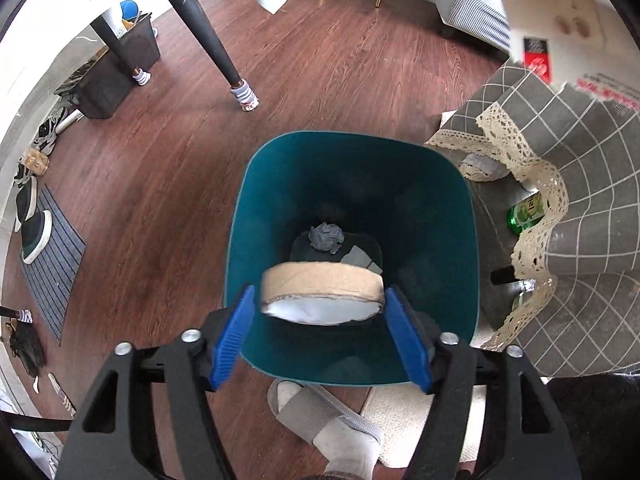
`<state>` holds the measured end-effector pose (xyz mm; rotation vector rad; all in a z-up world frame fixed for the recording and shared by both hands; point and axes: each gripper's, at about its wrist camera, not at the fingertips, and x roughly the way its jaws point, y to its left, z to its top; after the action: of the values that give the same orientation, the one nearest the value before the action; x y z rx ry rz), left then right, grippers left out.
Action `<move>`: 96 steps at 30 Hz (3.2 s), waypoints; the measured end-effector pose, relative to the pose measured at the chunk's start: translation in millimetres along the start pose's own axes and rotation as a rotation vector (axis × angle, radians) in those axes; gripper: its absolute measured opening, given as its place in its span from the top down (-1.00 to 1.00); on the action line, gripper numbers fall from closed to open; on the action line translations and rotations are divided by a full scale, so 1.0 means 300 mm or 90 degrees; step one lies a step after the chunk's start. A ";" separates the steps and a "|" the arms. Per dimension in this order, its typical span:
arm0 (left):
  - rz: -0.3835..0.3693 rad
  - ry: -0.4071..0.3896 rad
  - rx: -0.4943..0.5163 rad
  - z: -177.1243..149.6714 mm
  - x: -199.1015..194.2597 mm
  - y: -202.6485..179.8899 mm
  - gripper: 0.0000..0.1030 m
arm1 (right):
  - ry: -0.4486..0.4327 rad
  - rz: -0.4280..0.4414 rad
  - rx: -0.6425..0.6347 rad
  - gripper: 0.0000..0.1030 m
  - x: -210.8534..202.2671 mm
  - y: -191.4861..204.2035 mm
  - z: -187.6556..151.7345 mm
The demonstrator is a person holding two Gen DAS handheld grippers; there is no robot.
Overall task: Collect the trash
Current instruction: 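Drop the tape roll into the teal bin with the left tool while the right holds paper above it, then open the right tool over the teal bin to drop the white paper, then move both tools back to the table toward the brown cardboard piece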
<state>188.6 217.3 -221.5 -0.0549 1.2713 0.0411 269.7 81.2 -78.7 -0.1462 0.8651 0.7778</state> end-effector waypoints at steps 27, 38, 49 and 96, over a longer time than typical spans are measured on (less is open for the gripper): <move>-0.033 -0.200 -0.057 0.025 -0.355 0.129 -0.07 | 0.189 -0.004 -0.013 0.97 0.395 0.082 -0.152; -0.039 -0.286 -0.079 0.028 -0.521 0.122 0.06 | 0.272 -0.010 -0.024 0.97 0.505 0.109 -0.229; -0.045 -0.336 -0.060 0.053 -0.609 0.068 0.06 | 0.335 -0.018 -0.017 0.97 0.543 0.102 -0.322; -0.101 -0.486 -0.046 0.183 -0.802 -0.258 -0.13 | -0.123 -0.068 -0.041 -0.66 -0.398 -0.115 -0.119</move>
<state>174.9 143.4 26.0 -0.1828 0.4997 -0.0283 222.8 -24.7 -21.5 -0.1696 0.6442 0.7073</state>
